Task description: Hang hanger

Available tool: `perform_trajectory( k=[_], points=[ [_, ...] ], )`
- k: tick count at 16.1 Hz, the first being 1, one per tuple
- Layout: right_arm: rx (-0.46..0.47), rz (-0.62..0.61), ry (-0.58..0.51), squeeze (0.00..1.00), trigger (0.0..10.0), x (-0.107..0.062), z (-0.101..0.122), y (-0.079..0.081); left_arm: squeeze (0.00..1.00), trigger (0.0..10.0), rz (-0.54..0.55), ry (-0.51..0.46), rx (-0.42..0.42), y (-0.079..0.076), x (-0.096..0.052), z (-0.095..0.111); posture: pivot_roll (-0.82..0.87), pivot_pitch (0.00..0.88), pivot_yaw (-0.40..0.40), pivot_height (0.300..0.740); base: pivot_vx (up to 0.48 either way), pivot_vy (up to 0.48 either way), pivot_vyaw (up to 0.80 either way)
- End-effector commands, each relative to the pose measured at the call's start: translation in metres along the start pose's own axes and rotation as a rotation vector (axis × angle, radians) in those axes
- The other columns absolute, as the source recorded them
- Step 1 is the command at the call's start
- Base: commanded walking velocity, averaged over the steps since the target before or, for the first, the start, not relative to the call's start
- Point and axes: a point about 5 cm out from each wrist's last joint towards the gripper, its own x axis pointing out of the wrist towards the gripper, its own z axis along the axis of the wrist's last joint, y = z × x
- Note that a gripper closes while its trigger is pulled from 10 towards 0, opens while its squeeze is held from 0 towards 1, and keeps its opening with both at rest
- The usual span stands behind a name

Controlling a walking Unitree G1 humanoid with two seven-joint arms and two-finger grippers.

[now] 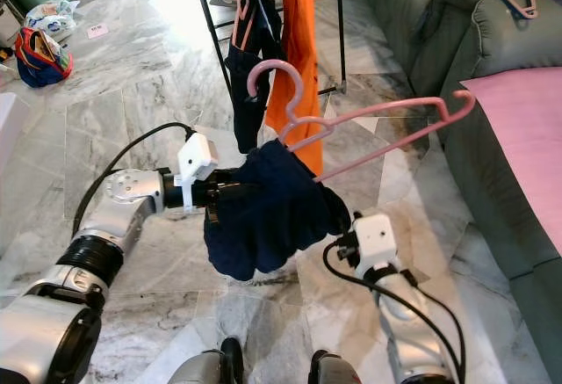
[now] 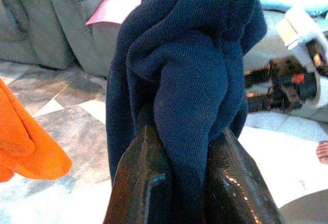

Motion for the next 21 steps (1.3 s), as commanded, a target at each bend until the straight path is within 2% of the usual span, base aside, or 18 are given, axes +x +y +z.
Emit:
perform_trajectory(
  k=[1, 2, 3, 4, 5, 7, 8, 9, 12, 15, 20, 21],
  points=[
    [0.026, -0.01, 0.011, 0.69, 4.6, -0.002, -0.005, 0.0, 0.0, 0.0, 0.009, -0.033, -0.007, 0.0, -0.001, 0.002, -0.11, 0.213, 0.066, 0.74, 0.0, 0.0, 0.0],
    [0.028, -0.018, 0.004, 0.82, 0.0, 0.0, -0.004, -0.001, 0.0, 0.0, 0.005, -0.033, -0.009, -0.001, 0.001, 0.001, -0.12, 0.213, 0.066, 0.74, 0.0, 0.0, 0.0],
    [0.037, -0.025, 0.002, 1.0, 0.0, 0.002, -0.002, -0.001, 0.0, 0.0, 0.004, -0.034, -0.011, -0.003, 0.002, 0.001, -0.12, 0.212, 0.065, 0.74, 0.0, 0.0, 0.0],
    [0.028, -0.019, 0.003, 1.0, 7.2, 0.004, -0.001, 0.001, 0.0, 0.0, 0.007, -0.038, -0.015, -0.003, 0.004, 0.001, -0.12, 0.21, 0.066, 0.74, 0.0, 0.0, 0.0],
    [0.013, -0.011, 0.009, 1.0, 10.0, 0.006, -0.003, 0.006, 0.0, 0.0, 0.027, -0.053, -0.031, -0.003, 0.007, 0.001, -0.12, 0.207, 0.065, 0.74, 0.0, 0.0, 0.0],
    [0.012, -0.01, 0.021, 1.0, 10.0, 0.006, -0.007, 0.012, 0.0, 0.0, 0.069, -0.029, -0.052, -0.009, 0.008, -0.014, -0.12, 0.201, 0.067, 0.74, 0.0, 0.0, 0.0],
    [0.014, -0.007, 0.031, 0.12, 10.0, 0.006, -0.01, 0.014, 0.0, 0.0, 0.085, -0.018, -0.075, -0.013, 0.007, -0.023, -0.13, 0.198, 0.066, 0.74, 0.0, 0.0, 0.0],
    [0.018, 0.002, 0.05, 0.0, 10.0, 0.003, -0.016, 0.017, 0.0, 0.0, 0.138, 0.001, -0.117, -0.02, 0.005, -0.039, -0.13, 0.192, 0.06, 0.74, 0.0, 0.0, 0.0],
    [0.011, 0.02, 0.078, 0.0, 10.0, -0.001, -0.025, 0.022, 0.0, 0.0, 0.272, -0.035, -0.22, -0.026, 0.004, -0.054, -0.12, 0.183, 0.044, 0.74, 0.0, 0.0, 0.0],
    [0.039, -0.002, 0.092, 0.0, 10.0, -0.001, -0.029, 0.022, 0.0, 0.0, 0.401, -0.098, -0.261, -0.02, 0.006, -0.051, -0.12, 0.176, 0.036, 0.74, 0.0, 0.0, 0.0],
    [0.059, -0.065, 0.111, 0.0, 10.0, 0.001, -0.033, 0.017, 0.0, 0.0, 0.482, -0.035, -0.265, -0.027, 0.005, -0.066, -0.12, 0.16, 0.041, 0.74, 0.0, 0.0, 0.0],
    [0.025, -0.128, 0.1, 0.0, 10.0, 0.001, -0.031, 0.009, 0.0, 0.0, 0.571, 0.017, -0.253, -0.025, -0.005, -0.074, -0.13, 0.157, 0.043, 0.74, 0.0, 0.0, 0.0]
  ],
)
